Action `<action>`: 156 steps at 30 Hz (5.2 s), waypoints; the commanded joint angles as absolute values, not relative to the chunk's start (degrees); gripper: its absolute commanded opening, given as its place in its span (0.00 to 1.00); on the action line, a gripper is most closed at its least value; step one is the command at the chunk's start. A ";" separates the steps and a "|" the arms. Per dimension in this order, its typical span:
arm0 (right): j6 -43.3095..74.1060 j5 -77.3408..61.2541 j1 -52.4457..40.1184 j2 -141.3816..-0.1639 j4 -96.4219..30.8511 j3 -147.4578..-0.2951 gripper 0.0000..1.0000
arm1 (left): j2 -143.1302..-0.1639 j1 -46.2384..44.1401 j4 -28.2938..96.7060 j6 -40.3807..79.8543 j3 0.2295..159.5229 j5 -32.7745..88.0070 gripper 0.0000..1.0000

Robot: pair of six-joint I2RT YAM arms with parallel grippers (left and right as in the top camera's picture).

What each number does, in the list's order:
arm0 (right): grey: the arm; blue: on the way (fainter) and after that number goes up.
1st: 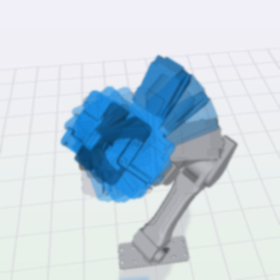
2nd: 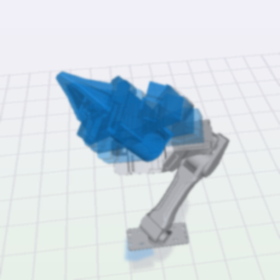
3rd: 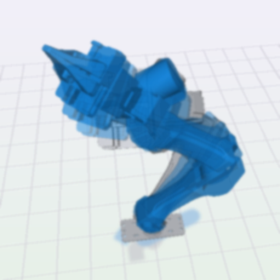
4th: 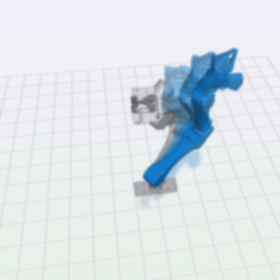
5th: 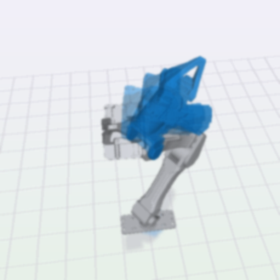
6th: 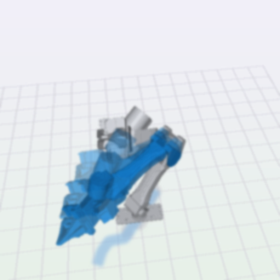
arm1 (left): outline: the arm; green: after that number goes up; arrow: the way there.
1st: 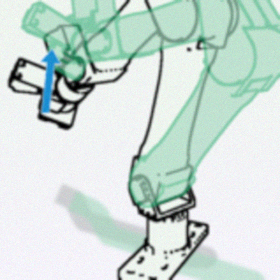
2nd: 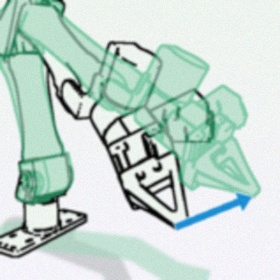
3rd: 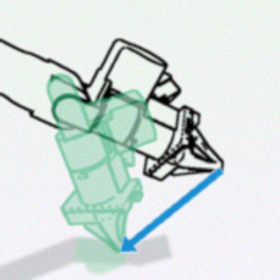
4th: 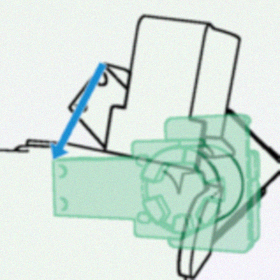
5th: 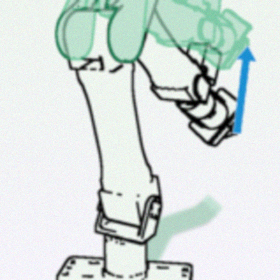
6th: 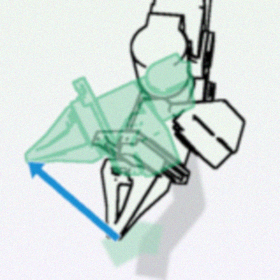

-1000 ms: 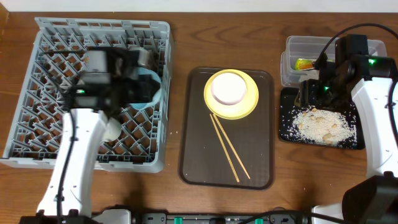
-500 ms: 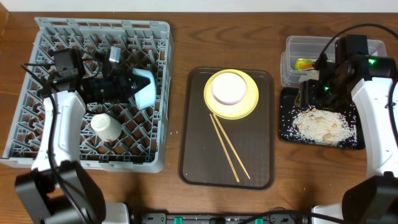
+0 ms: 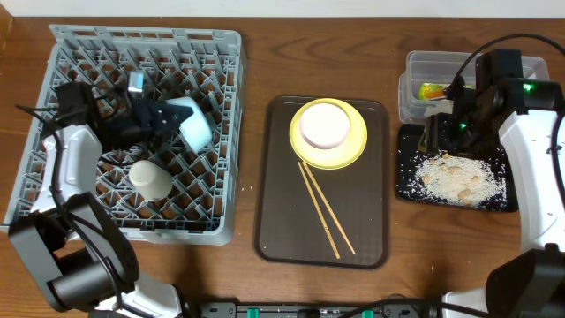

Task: Sort waste into correct bins and load items into the dishwasher
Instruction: 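Carry the light-blue bowl to the rack and set it tilted with the left gripper, then reach the left gripper to the pink bowl on the yellow plate and grasp it, then carry the pink bowl into the rack and set it upside down with the left gripper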

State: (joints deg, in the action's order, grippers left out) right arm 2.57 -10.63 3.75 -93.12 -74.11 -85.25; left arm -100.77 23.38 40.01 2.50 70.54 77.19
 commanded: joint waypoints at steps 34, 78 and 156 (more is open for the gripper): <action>3.14 -10.57 4.10 -92.07 -74.41 -86.41 0.65 | -102.65 22.52 37.21 -0.64 70.30 80.12 0.08; 2.90 -10.55 4.12 -92.09 -74.56 -86.41 0.66 | -87.59 26.76 59.16 -3.42 70.11 45.58 0.55; 5.74 -5.85 4.45 -92.09 -76.31 -86.41 0.99 | -118.37 -39.94 25.36 -3.44 87.55 -4.36 0.08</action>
State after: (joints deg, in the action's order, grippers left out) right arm 5.41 -5.74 4.08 -93.10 -76.27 -85.34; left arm -121.27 -39.79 25.36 -3.27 85.86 -2.57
